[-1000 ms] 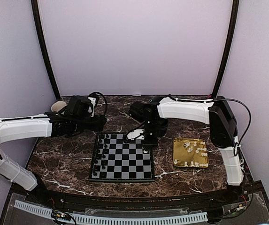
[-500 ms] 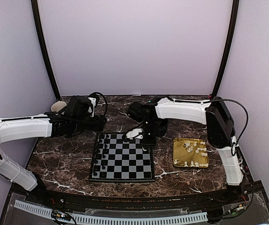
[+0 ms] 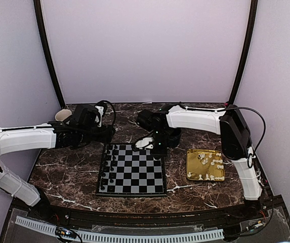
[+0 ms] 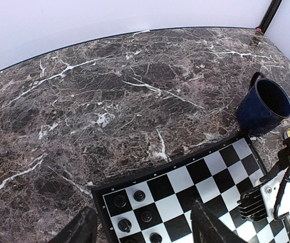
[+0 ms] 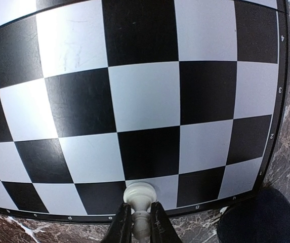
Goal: Set up the chess pieces on the board
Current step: Place the bishop on f1, then pick up the knight from the storage box.
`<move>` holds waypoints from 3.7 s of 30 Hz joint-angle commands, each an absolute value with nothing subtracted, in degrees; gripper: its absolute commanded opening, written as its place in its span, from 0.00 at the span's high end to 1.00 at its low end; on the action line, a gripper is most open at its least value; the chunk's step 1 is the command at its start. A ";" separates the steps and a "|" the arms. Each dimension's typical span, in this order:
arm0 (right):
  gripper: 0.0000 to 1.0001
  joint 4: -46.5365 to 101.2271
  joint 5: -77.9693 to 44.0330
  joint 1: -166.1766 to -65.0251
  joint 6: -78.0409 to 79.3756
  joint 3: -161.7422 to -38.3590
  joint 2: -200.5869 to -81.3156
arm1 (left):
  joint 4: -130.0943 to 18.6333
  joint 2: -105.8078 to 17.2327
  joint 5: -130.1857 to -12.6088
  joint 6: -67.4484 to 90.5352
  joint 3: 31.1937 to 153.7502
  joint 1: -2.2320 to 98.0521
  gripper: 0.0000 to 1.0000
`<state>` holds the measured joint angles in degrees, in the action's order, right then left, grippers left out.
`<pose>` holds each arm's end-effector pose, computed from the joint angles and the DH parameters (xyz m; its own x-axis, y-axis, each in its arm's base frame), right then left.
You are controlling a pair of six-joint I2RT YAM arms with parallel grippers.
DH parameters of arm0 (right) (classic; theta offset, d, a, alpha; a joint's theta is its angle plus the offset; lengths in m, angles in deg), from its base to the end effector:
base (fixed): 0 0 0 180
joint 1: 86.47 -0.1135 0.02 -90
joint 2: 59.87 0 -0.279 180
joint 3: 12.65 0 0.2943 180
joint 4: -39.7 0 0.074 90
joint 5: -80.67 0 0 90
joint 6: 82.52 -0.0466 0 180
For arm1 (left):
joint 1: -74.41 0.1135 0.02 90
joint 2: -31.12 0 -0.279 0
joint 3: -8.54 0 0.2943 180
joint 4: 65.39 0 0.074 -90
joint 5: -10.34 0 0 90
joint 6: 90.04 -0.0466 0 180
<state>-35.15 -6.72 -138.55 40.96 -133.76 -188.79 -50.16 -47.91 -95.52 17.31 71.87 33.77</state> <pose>0.3103 0.3949 0.1710 -0.0756 -0.9938 -0.0816 -0.9906 0.0843 -0.1081 0.2755 -0.2197 0.2467 -0.5061 0.0563 -0.8607 0.3119 0.9423 -0.1217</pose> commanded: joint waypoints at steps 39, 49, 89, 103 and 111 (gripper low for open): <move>0.55 -35.57 -15.29 -127.38 40.30 -126.30 -168.18 | -49.08 -52.02 -82.34 12.63 79.22 34.11 0.34; 0.58 -28.22 -16.37 -111.92 41.96 -98.13 -148.79 | -45.67 -62.70 -73.53 8.08 92.12 29.02 0.43; 0.65 -17.84 -18.47 -101.39 39.58 -78.90 -151.92 | -45.12 -71.21 -69.64 11.88 98.00 25.06 0.44; 0.65 -21.25 -17.92 -101.41 40.82 -80.46 -149.49 | -45.99 -70.66 -69.78 11.94 96.29 25.02 0.44; 0.67 -23.46 -15.86 -101.36 43.37 -80.64 -148.82 | -46.14 -70.67 -69.94 11.55 96.12 25.04 0.44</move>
<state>-20.59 -16.75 -101.44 41.33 -79.68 -150.57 -46.16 -71.95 -69.79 11.80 96.97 25.37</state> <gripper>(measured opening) 0.332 0.556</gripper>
